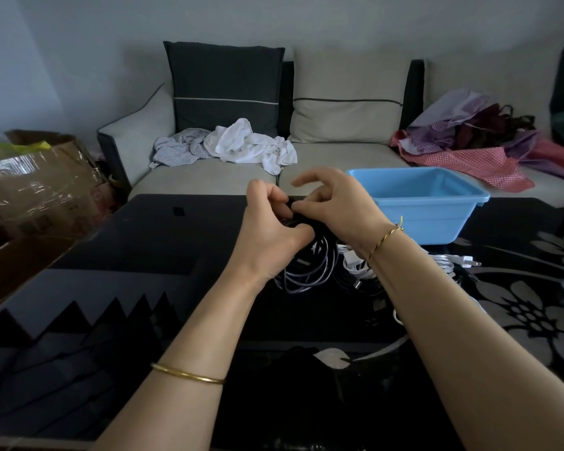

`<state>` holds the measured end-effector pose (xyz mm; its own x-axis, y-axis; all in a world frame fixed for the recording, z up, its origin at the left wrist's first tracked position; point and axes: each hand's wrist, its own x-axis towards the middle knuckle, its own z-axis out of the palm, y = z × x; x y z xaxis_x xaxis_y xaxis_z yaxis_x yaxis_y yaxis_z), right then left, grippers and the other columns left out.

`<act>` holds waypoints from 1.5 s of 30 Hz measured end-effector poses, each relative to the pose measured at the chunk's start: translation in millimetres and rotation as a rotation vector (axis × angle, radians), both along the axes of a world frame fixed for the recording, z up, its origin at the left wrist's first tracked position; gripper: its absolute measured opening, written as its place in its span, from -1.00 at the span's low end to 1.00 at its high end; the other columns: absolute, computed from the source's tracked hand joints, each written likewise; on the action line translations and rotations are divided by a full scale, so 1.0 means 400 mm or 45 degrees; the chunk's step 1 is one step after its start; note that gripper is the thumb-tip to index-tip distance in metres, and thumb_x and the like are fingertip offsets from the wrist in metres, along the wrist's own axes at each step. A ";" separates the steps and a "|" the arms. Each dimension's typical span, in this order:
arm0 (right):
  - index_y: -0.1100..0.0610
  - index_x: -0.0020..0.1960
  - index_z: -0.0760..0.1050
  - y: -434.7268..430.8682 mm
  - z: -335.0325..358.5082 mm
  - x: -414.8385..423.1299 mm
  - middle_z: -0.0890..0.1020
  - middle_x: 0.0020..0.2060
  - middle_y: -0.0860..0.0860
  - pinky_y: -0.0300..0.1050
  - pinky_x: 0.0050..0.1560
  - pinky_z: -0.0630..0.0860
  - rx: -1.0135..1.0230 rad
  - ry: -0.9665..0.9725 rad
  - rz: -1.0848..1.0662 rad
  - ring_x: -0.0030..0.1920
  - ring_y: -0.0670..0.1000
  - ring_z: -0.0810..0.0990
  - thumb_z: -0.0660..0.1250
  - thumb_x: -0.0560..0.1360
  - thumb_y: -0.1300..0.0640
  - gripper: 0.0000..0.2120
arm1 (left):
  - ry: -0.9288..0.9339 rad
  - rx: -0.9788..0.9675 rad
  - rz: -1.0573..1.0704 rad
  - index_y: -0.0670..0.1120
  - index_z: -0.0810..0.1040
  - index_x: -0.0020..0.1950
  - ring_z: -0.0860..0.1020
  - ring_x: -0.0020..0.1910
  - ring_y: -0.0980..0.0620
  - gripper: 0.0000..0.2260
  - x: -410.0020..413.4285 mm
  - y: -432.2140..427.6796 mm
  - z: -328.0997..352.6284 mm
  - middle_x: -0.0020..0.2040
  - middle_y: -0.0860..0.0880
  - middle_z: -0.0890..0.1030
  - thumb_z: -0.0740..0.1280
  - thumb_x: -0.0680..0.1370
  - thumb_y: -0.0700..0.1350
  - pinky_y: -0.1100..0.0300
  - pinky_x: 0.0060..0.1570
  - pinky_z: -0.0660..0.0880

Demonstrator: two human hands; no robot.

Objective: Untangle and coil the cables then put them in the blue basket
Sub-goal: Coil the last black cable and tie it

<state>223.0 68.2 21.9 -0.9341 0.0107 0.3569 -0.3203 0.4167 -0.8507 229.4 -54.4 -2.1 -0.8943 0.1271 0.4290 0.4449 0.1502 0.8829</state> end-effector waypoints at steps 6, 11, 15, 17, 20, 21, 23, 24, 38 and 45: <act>0.04 -0.25 0.57 0.005 0.008 0.003 0.61 -0.34 0.00 -0.25 -0.28 0.47 0.187 0.027 -0.015 -0.35 -0.15 0.52 0.39 0.44 0.20 -0.88 | 0.137 -0.044 0.086 -0.09 0.24 0.02 0.40 -0.30 0.32 -0.58 -0.001 0.002 0.002 -0.16 0.02 0.38 0.39 0.35 -0.37 0.47 -0.26 0.38; 0.16 -0.12 0.65 0.010 0.014 0.006 0.57 -0.24 0.00 -0.33 -0.28 0.38 0.478 0.019 0.038 -0.28 -0.18 0.51 0.31 0.51 0.15 -0.85 | 0.181 -0.121 0.073 -0.02 0.18 0.03 0.38 -0.23 0.14 -0.54 0.000 0.001 -0.006 -0.10 0.04 0.31 0.39 0.35 -0.32 0.41 -0.30 0.39; 0.24 -0.03 0.61 0.007 0.024 0.003 0.56 -0.11 0.05 -0.21 -0.09 0.31 0.655 0.107 0.020 -0.03 0.01 0.49 0.21 0.57 0.14 -0.76 | 0.266 -0.163 0.133 0.00 0.18 0.03 0.40 -0.16 0.10 -0.54 -0.011 0.002 -0.008 -0.04 0.01 0.32 0.39 0.35 -0.29 0.41 -0.23 0.38; 0.31 0.00 0.58 0.005 0.023 -0.003 0.58 -0.05 0.15 -0.15 -0.04 0.31 0.756 0.097 0.020 0.01 0.08 0.50 0.16 0.60 0.13 -0.70 | 0.314 -0.221 0.159 -0.01 0.18 0.03 0.37 -0.15 0.11 -0.54 -0.011 0.003 -0.009 0.00 -0.03 0.32 0.38 0.34 -0.29 0.48 -0.23 0.33; 0.39 -0.04 0.52 0.005 0.013 -0.002 0.54 -0.11 0.22 -0.04 -0.01 0.31 0.809 0.052 0.044 -0.05 0.15 0.48 0.11 0.61 0.14 -0.66 | 0.354 -0.345 0.183 -0.02 0.18 0.03 0.36 -0.16 0.24 -0.55 -0.003 -0.001 -0.009 0.03 -0.01 0.31 0.38 0.34 -0.28 0.47 -0.26 0.31; 0.39 -0.09 0.50 0.007 0.007 -0.002 0.52 -0.16 0.20 -0.04 -0.02 0.32 0.782 0.067 0.059 -0.09 0.13 0.47 0.12 0.61 0.16 -0.68 | 0.375 -0.373 0.188 -0.02 0.18 0.03 0.36 -0.15 0.30 -0.55 -0.001 -0.002 -0.008 0.03 -0.01 0.30 0.38 0.34 -0.28 0.46 -0.25 0.30; 0.37 -0.15 0.48 0.013 -0.008 -0.004 0.51 -0.23 0.16 -0.07 -0.04 0.33 0.591 0.075 0.086 -0.17 0.06 0.44 0.14 0.60 0.18 -0.70 | 0.411 -0.406 0.198 -0.04 0.19 0.03 0.34 -0.15 0.37 -0.56 0.005 0.000 -0.004 0.02 -0.01 0.30 0.38 0.35 -0.28 0.44 -0.21 0.31; 0.37 -0.18 0.45 0.014 -0.015 -0.005 0.51 -0.25 0.15 -0.09 -0.09 0.34 0.470 0.046 0.091 -0.21 0.01 0.43 0.15 0.59 0.18 -0.71 | 0.414 -0.427 0.205 -0.05 0.20 0.04 0.34 -0.16 0.35 -0.57 0.007 0.003 -0.001 0.02 -0.01 0.29 0.38 0.36 -0.27 0.41 -0.20 0.34; 0.29 -0.17 0.54 0.108 -0.057 0.054 0.52 -0.43 0.08 -0.23 -0.32 0.46 -0.183 -0.399 0.237 -0.42 -0.03 0.49 0.03 0.64 0.00 -0.53 | 0.082 -0.562 -0.107 0.02 0.32 0.11 0.49 -0.09 0.14 -0.63 -0.004 0.059 0.017 -0.11 0.10 0.46 0.41 0.40 -0.14 0.15 -0.05 0.46; 0.28 -0.12 0.47 0.269 -0.067 0.079 0.52 -0.32 0.08 -0.18 -0.20 0.47 -0.406 -0.595 0.468 -0.30 0.00 0.49 0.22 0.46 0.05 -0.74 | -0.012 -0.573 -0.389 -0.02 0.37 0.12 0.48 -0.17 0.13 -0.68 -0.019 0.166 0.038 -0.06 0.04 0.46 0.38 0.44 -0.21 0.27 -0.30 0.41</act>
